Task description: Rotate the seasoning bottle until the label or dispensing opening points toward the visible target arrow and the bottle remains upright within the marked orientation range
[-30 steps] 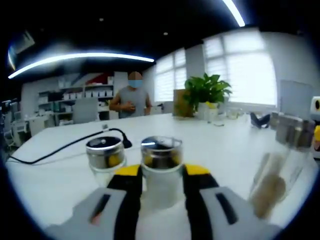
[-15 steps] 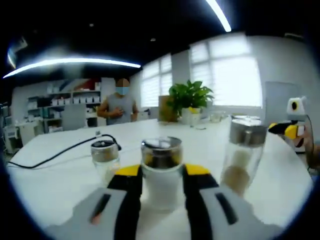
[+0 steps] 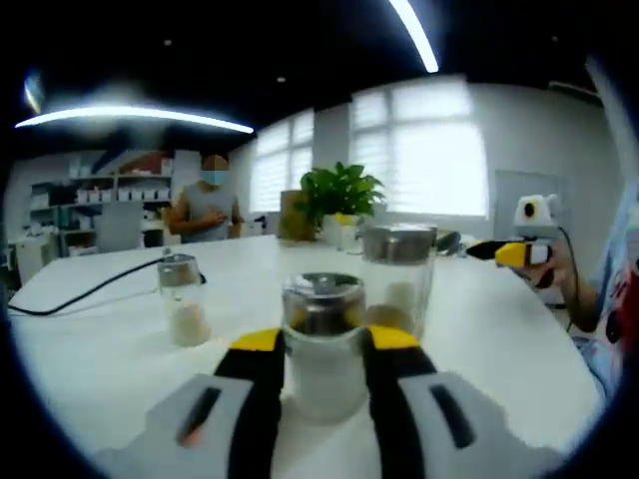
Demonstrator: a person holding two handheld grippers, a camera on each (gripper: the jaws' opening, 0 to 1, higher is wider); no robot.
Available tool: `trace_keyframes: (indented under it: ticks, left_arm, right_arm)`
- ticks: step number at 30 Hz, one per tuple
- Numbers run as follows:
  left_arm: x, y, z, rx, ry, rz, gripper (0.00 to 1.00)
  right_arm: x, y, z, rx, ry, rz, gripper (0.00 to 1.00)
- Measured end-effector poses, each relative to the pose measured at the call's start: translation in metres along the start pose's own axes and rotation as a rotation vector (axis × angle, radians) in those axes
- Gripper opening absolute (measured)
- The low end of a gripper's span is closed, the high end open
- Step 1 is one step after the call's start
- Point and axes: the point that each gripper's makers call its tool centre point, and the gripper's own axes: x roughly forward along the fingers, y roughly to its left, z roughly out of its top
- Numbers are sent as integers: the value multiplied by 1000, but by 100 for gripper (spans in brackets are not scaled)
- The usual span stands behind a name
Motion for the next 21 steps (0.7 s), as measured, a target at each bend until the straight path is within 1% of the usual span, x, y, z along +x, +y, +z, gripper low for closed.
trace_keyframes:
  ticks: [7, 14, 19, 21]
  left_arm:
    - [-1, -5, -1, -18, -2, -14, 33]
    - [2, -12, -4, -15, 6, -35, 33]
    - [1, -8, -8, -17, 14, -27, 33]
    - [1, -7, -8, -25, 7, -29, 33]
  right_arm:
    - [-1, 0, 0, 0, -3, 1, 32]
    - [-1, -1, -1, 7, 1, -1, 32]
    - [-1, -1, 1, 0, -2, -2, 32]
    - [-1, -2, 1, -1, -6, -4, 32]
